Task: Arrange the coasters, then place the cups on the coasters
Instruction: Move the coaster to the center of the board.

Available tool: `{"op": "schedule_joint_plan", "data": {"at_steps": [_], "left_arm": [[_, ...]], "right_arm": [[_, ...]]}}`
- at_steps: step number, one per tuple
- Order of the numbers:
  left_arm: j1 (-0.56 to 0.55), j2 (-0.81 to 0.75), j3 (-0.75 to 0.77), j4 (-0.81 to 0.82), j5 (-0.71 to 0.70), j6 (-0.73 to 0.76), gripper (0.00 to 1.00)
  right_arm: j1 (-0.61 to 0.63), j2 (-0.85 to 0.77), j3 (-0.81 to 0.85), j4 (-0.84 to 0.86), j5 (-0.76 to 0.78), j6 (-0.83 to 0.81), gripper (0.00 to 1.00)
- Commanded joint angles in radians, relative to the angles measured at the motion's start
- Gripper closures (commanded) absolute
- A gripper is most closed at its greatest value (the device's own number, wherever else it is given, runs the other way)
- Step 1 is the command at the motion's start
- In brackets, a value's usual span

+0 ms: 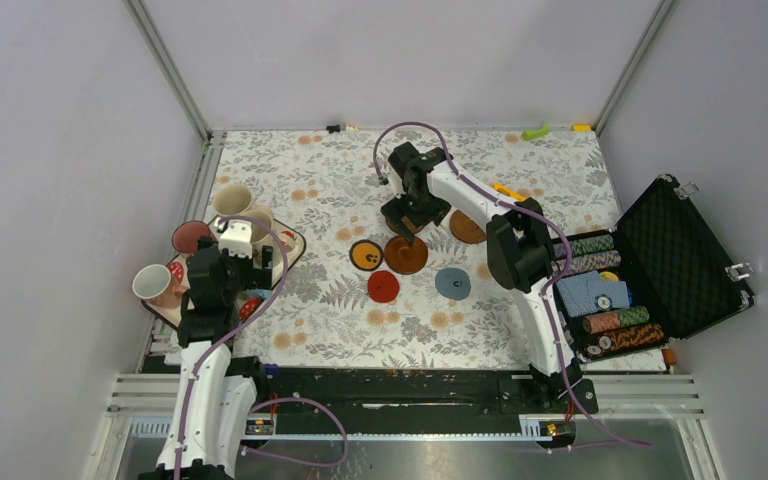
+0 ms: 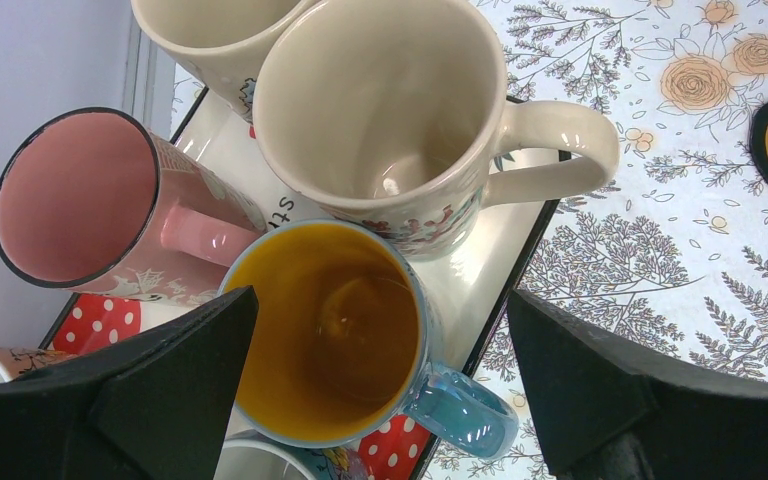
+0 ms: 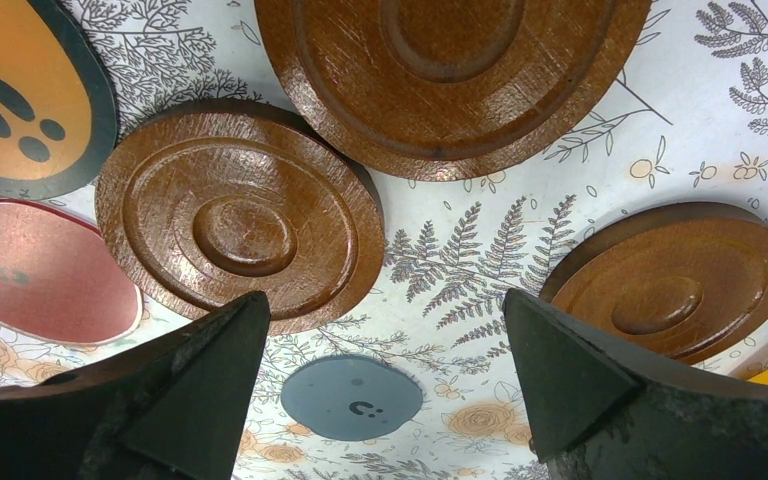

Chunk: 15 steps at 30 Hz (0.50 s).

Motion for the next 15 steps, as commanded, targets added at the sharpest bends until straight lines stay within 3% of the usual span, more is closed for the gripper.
{"op": "schedule_joint_plan", "data": {"at_steps": [1, 15], "left_arm": [[0.005, -0.004, 0.008, 0.059, -0.011, 0.005, 0.01], [0.005, 0.048, 0.018, 0.055, -0.014, 0.011, 0.01]], "right_arm": [[0.006, -0.033, -0.001, -0.012, 0.026, -0.012, 0.05], [0.005, -0.039, -0.019, 0.003, 0.097, -0.022, 0.05]]}}
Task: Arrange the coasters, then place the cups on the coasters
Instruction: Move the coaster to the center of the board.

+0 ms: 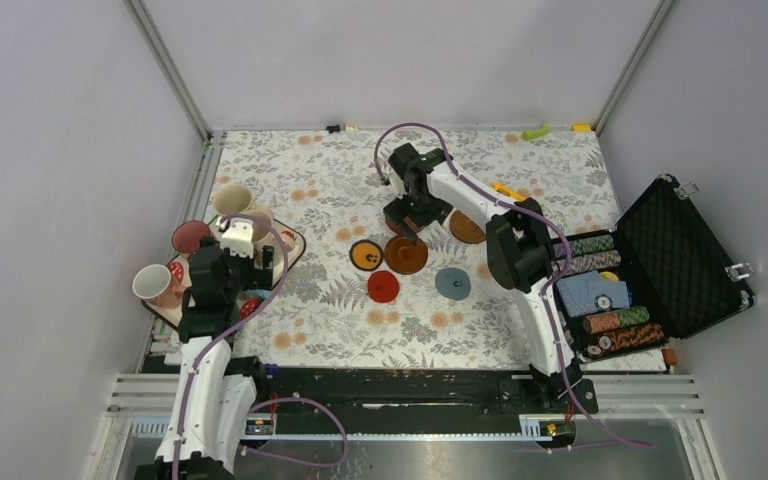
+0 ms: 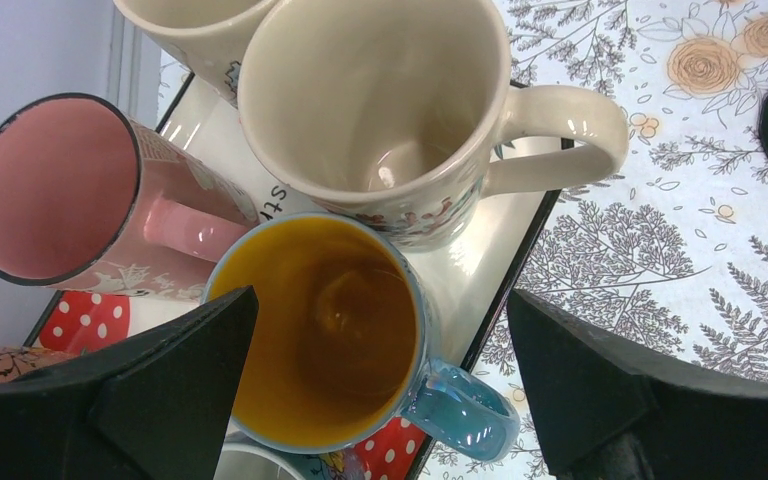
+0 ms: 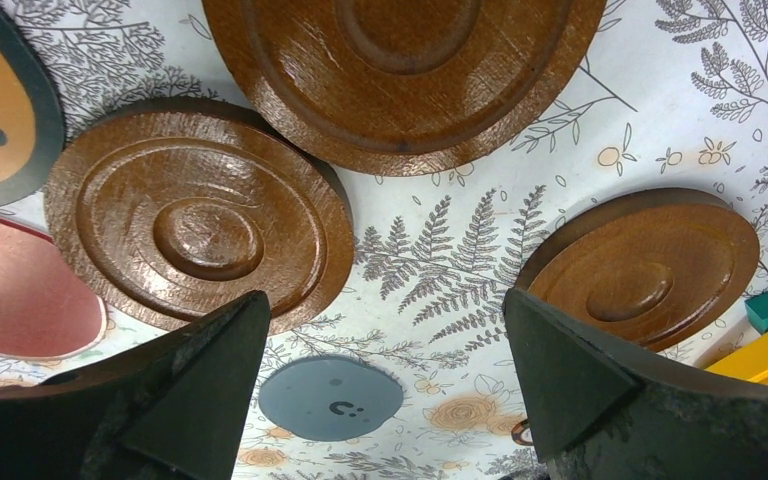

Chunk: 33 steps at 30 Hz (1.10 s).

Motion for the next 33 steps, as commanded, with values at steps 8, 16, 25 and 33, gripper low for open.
{"op": "schedule_joint_plan", "data": {"at_steps": [8, 16, 25, 33], "left_arm": [[0.006, 0.047, 0.031, 0.038, -0.020, 0.009, 0.01], [0.005, 0.032, 0.028, 0.038, -0.011, 0.009, 0.01], [0.005, 0.040, 0.028, 0.038, -0.010, 0.009, 0.01], [0.005, 0.040, 0.028, 0.039, -0.009, 0.009, 0.01]], "right_arm": [[0.004, -0.045, -0.040, 0.021, 0.088, -0.031, 0.05], [0.004, -0.024, -0.034, 0.019, 0.078, -0.028, 0.05], [0.004, -0.013, -0.028, 0.020, 0.069, -0.026, 0.05], [0.006, -0.002, -0.016, 0.009, 0.058, -0.025, 0.05]]}}
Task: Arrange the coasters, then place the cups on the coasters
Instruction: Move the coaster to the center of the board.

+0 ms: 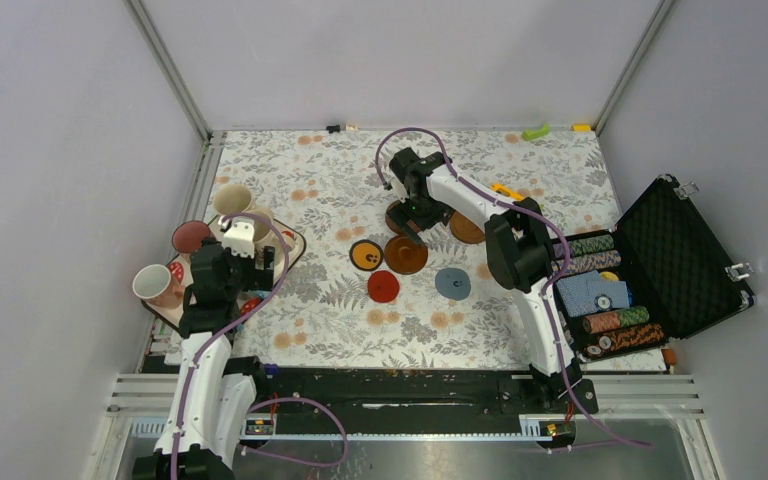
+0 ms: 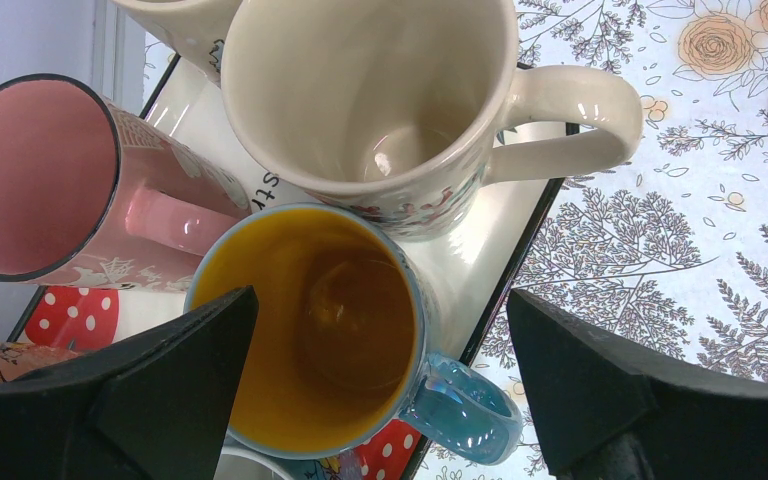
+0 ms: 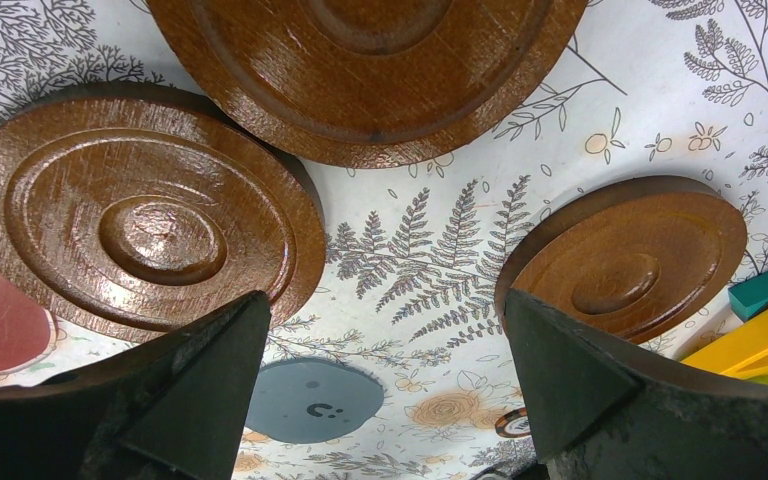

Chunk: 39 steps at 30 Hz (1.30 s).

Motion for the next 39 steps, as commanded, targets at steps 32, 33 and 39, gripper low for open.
{"op": "schedule_joint_plan", "data": {"at_steps": [32, 33, 39], "left_arm": [[0.005, -0.008, 0.028, 0.041, -0.005, 0.010, 0.01], [0.005, -0.008, 0.028, 0.041, -0.003, 0.010, 0.01], [0.004, -0.008, 0.028, 0.041, -0.002, 0.011, 0.01]], "right_arm": [[0.005, 0.033, 0.025, -0.013, -0.001, -0.011, 0.05], [0.005, 0.041, 0.027, -0.014, -0.002, -0.012, 0.05], [0.006, 0.090, 0.032, -0.030, 0.008, -0.025, 0.07]]}}
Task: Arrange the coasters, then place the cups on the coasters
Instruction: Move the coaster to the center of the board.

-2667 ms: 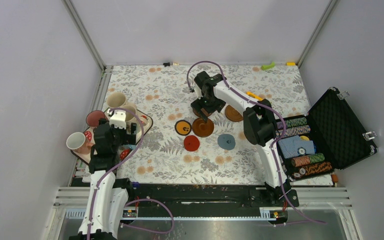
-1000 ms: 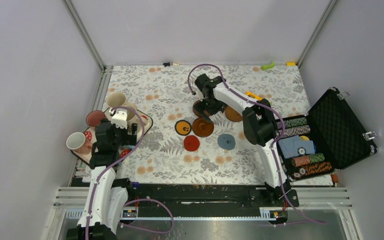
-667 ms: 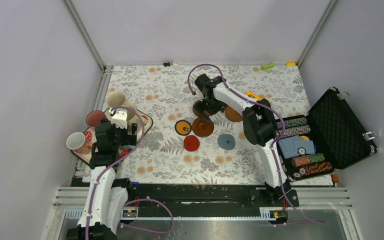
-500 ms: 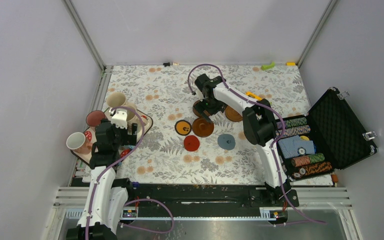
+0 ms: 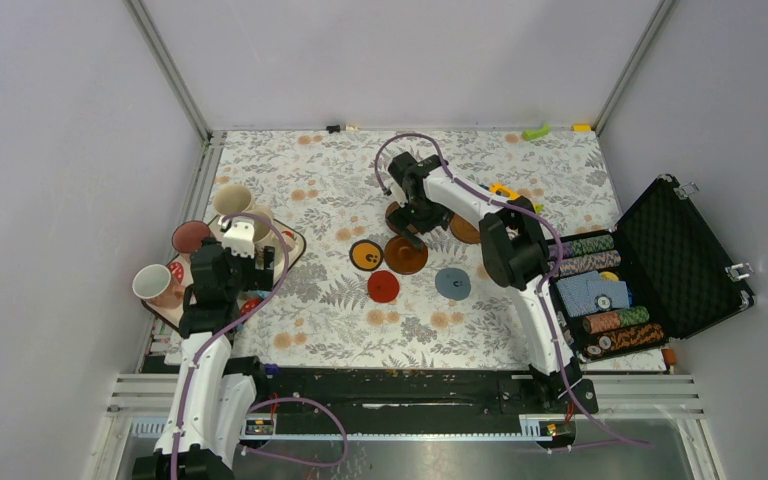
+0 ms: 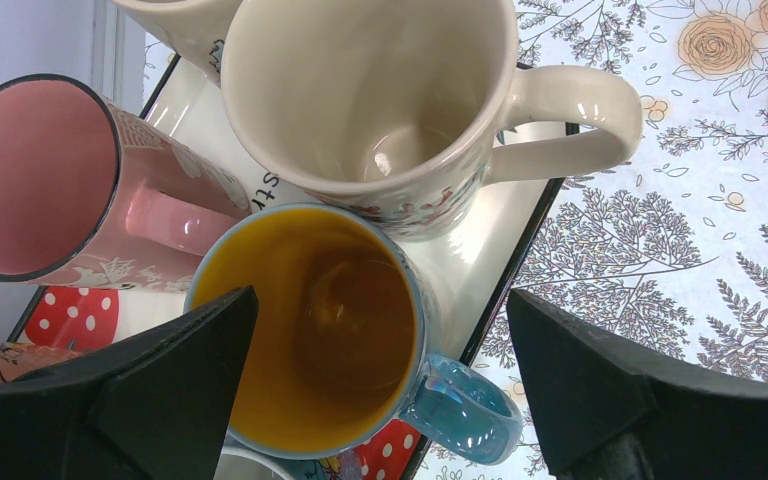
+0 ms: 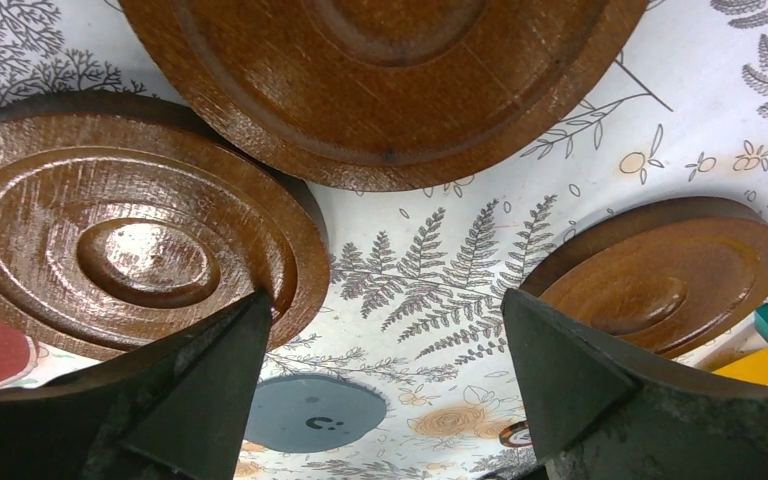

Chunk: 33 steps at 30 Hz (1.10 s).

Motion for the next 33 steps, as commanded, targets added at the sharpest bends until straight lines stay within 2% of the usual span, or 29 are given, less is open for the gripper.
{"op": "schedule_joint_plan", "data": {"at_steps": [1, 33], "left_arm": [[0.005, -0.010, 0.028, 0.040, -0.003, 0.010, 0.01], [0.005, -0.021, 0.027, 0.038, 0.005, 0.009, 0.01]], "right_arm": [[0.006, 0.051, 0.025, -0.018, 0.019, -0.024, 0.10], [0.010, -0.015, 0.017, -0.018, -0.006, -0.042, 0.09]]}}
